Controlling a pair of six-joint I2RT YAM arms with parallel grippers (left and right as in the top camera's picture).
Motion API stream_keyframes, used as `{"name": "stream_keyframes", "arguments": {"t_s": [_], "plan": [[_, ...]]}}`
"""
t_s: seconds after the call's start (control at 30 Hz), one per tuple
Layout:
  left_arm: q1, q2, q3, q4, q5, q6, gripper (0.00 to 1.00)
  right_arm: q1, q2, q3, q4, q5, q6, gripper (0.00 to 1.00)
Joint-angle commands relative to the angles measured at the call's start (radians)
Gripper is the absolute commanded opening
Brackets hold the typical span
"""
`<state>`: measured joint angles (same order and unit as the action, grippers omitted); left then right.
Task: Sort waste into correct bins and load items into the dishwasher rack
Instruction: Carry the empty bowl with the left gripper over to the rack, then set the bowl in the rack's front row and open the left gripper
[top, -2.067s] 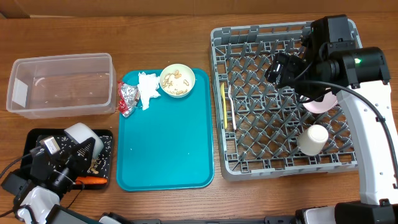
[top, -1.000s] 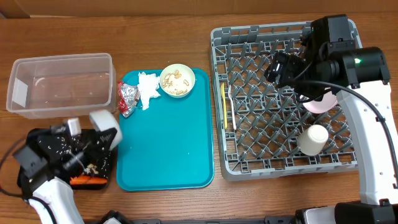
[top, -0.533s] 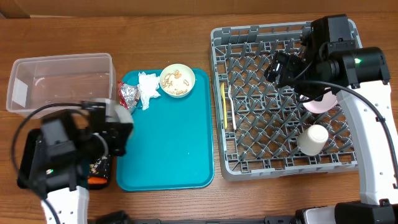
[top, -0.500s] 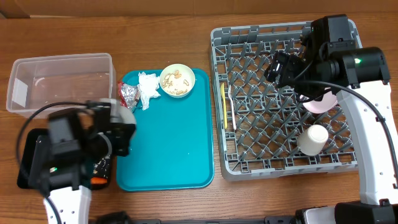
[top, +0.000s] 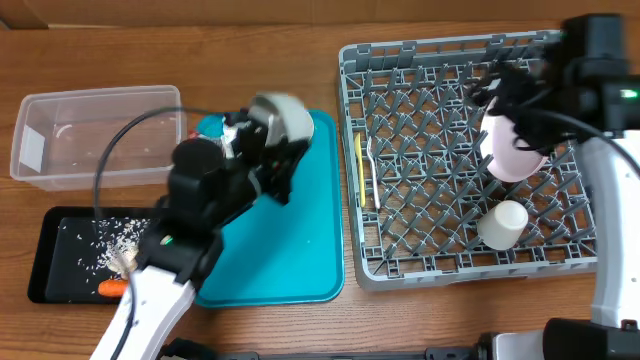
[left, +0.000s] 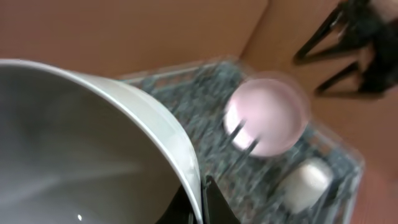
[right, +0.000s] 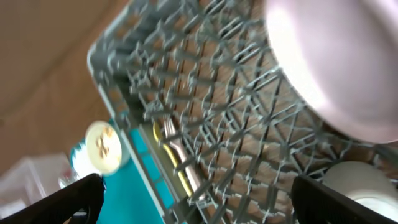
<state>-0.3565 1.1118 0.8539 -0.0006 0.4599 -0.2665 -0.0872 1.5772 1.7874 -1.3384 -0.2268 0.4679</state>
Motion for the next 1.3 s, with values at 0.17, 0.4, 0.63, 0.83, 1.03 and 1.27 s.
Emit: {"name": "stream_keyframes", "arguments": {"t_s": [0.17, 0.4, 0.63, 0.83, 1.03, 1.27], "plan": [[-0.107, 0.406, 0.009, 0.622, 0.130, -0.544, 0.04, -0.126, -0.012, 0.027, -0.034, -0.056, -0.004, 1.00], [-0.147, 0.761, 0.087, 1.119, 0.251, -0.825, 0.04, -0.138, -0.012, 0.027, -0.040, -0.051, -0.005, 1.00], [-0.163, 0.918, 0.202, 1.139, 0.358, -0.836, 0.04, -0.138, -0.012, 0.027, -0.042, -0.051, -0.008, 1.00], [-0.163, 0.932, 0.209, 1.105, 0.368, -0.742, 0.04, -0.138, -0.012, 0.026, -0.045, -0.051, -0.028, 1.00], [-0.163, 0.932, 0.209, 0.982, 0.369, -0.671, 0.04, -0.138, -0.012, 0.026, -0.048, -0.051, -0.028, 1.00], [-0.158, 0.932, 0.209, 0.946, 0.385, -0.653, 0.22, -0.138, -0.012, 0.026, -0.063, -0.051, -0.031, 1.00]]}}
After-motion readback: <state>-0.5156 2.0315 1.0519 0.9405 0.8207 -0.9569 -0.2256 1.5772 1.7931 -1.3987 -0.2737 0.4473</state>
